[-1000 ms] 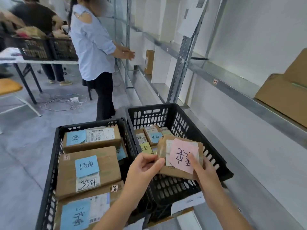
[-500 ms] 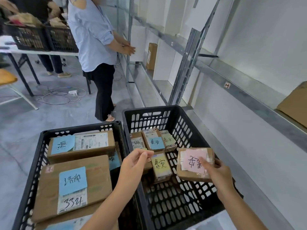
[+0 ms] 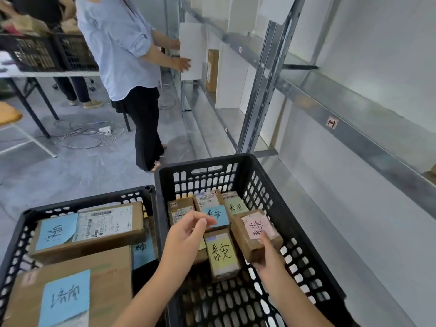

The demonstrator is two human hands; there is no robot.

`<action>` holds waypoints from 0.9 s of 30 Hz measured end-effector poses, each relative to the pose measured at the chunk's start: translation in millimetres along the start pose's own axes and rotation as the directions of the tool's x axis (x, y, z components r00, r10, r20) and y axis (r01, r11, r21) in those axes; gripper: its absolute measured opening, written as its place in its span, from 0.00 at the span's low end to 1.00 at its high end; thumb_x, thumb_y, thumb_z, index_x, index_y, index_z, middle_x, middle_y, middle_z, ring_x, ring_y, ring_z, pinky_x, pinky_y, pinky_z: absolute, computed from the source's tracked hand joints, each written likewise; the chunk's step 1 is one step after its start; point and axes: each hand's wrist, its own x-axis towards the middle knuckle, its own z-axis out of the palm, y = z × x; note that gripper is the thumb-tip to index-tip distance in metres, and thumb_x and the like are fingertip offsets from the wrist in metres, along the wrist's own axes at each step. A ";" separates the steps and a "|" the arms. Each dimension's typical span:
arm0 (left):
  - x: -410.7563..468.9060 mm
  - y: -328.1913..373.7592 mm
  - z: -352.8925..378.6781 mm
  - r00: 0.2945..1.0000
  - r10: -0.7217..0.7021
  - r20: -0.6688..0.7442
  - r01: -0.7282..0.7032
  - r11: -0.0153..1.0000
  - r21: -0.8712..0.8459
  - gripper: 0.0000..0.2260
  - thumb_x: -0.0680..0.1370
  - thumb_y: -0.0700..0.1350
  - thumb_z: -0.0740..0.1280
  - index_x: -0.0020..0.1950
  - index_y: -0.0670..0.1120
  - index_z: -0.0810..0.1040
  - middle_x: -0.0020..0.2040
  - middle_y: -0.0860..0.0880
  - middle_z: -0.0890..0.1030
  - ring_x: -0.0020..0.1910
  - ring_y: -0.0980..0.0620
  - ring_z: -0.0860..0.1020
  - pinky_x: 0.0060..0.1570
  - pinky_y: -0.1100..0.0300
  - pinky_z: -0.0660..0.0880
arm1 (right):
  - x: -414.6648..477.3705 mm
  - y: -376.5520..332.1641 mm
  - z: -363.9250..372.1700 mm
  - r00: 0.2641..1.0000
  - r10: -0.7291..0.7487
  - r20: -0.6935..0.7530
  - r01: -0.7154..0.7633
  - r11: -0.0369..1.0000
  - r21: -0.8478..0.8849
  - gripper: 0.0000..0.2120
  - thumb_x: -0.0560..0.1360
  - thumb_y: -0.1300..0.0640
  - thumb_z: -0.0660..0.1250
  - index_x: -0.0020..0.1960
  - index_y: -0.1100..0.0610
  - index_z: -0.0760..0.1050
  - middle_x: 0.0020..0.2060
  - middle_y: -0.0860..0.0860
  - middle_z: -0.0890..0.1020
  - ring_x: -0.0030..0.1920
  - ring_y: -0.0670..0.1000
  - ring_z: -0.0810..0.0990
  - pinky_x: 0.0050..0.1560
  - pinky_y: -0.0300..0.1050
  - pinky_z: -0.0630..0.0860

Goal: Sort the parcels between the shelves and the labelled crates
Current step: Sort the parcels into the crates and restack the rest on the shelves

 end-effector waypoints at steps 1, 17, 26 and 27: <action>2.4 -2.1 1.5 1.000 -0.005 -0.001 0.005 1.000 0.006 0.10 0.82 0.38 0.63 0.48 0.47 0.84 0.48 0.53 0.86 0.53 0.58 0.82 0.58 0.58 0.76 | 4.8 1.9 1.7 1.000 0.017 0.007 -0.017 1.000 0.017 0.29 0.74 0.52 0.74 0.70 0.60 0.70 0.62 0.62 0.79 0.63 0.61 0.78 0.64 0.62 0.74; 29.4 -19.8 22.6 0.994 -0.085 0.067 0.076 0.989 0.125 0.14 0.81 0.41 0.64 0.44 0.58 0.83 0.48 0.57 0.85 0.53 0.62 0.81 0.54 0.62 0.75 | 73.9 35.0 -9.1 0.983 0.169 -0.069 -0.176 0.977 -0.118 0.24 0.76 0.50 0.72 0.66 0.64 0.72 0.61 0.63 0.79 0.62 0.64 0.77 0.66 0.65 0.72; 13.9 -12.2 12.5 0.979 -0.081 0.189 0.006 0.929 0.370 0.10 0.82 0.45 0.63 0.49 0.57 0.81 0.50 0.63 0.82 0.53 0.66 0.77 0.54 0.65 0.75 | 42.7 21.2 -8.4 1.000 0.013 0.008 0.002 0.446 -0.895 0.24 0.77 0.37 0.64 0.64 0.53 0.74 0.45 0.51 0.83 0.40 0.51 0.83 0.33 0.42 0.77; 10.9 -11.4 8.2 0.969 -0.057 0.240 -0.054 0.901 0.430 0.09 0.82 0.46 0.62 0.52 0.58 0.81 0.51 0.64 0.81 0.55 0.70 0.75 0.56 0.69 0.73 | 37.3 16.2 -9.6 1.000 0.014 0.025 0.020 0.305 -0.952 0.23 0.77 0.36 0.62 0.61 0.52 0.74 0.42 0.51 0.84 0.36 0.51 0.85 0.31 0.41 0.77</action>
